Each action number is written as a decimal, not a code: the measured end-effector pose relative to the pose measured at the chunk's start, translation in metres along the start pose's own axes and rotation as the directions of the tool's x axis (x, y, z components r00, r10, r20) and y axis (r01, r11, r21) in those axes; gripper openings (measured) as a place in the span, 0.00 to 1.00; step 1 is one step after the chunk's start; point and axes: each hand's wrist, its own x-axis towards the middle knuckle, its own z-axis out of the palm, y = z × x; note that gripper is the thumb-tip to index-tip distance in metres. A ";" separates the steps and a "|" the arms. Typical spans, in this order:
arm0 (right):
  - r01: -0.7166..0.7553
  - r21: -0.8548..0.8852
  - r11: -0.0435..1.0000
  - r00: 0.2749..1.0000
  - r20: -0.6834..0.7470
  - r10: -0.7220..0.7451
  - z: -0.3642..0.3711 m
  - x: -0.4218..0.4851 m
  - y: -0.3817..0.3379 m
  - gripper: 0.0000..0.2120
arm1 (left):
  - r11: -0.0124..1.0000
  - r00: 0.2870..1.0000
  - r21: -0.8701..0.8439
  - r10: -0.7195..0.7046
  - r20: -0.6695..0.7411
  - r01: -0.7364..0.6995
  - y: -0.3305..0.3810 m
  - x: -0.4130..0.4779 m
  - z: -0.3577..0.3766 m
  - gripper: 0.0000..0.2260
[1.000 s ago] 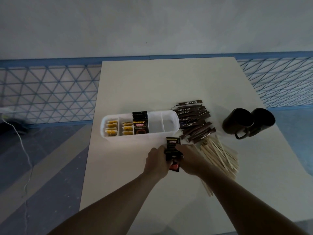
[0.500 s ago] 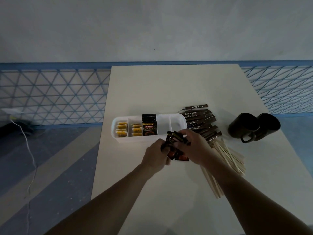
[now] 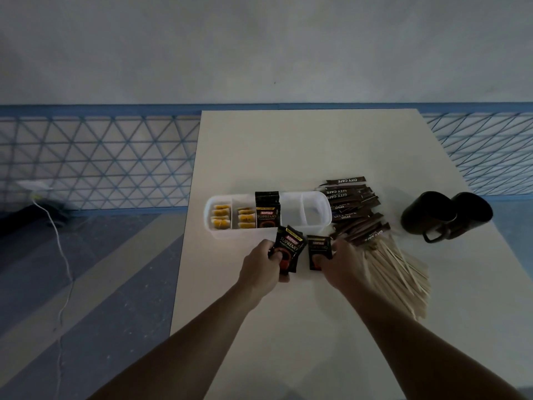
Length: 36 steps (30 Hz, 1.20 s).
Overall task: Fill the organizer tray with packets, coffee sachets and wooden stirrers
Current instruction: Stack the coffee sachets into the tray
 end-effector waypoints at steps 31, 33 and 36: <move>-0.115 0.701 0.704 0.842 0.445 -0.305 -0.021 -0.023 -0.047 0.06 | 0.984 0.974 0.127 0.144 -0.176 -0.123 0.009 -0.004 -0.005 0.10; -0.108 0.724 0.681 0.843 0.430 -0.324 -0.023 -0.024 -0.053 0.06 | 0.988 0.978 0.087 0.143 -0.149 -0.131 0.013 -0.005 -0.007 0.09; -0.047 0.699 0.713 0.868 0.382 -0.317 -0.023 -0.023 -0.061 0.07 | 0.989 0.985 0.058 0.143 -0.092 -0.138 0.020 -0.007 -0.013 0.10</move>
